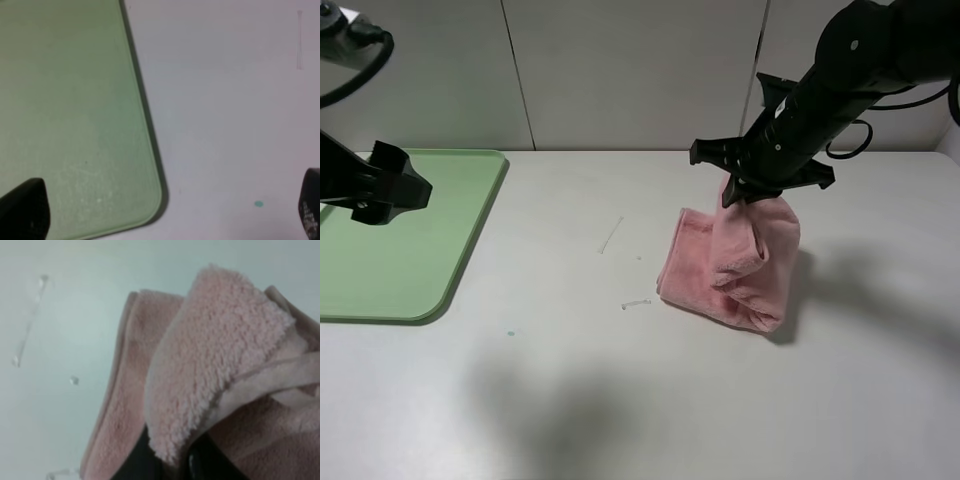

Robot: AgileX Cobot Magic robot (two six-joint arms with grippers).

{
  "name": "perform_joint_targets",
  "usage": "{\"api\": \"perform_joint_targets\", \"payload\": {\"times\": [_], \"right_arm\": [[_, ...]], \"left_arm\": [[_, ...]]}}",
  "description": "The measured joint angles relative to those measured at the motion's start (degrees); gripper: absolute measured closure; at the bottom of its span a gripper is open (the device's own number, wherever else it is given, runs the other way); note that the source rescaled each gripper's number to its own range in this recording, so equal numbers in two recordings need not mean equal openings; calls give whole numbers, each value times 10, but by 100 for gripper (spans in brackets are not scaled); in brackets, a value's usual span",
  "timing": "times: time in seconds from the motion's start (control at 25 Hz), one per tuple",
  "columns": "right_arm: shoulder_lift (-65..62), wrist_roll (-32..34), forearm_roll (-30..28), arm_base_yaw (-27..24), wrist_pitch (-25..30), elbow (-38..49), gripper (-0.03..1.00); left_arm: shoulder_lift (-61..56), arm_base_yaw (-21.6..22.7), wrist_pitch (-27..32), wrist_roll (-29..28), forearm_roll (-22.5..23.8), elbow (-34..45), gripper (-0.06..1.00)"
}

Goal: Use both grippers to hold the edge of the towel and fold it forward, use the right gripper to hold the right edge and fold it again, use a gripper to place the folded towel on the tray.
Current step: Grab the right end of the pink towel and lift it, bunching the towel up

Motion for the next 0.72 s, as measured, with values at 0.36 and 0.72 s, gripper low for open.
{"api": "perform_joint_targets", "payload": {"times": [0.36, 0.72], "right_arm": [[28, 0, 13, 30, -58, 0, 92], [29, 0, 19, 35, -95, 0, 92]], "left_arm": [[0, -2, 0, 0, 0, 0, -5], [0, -2, 0, 0, 0, 0, -5]]}}
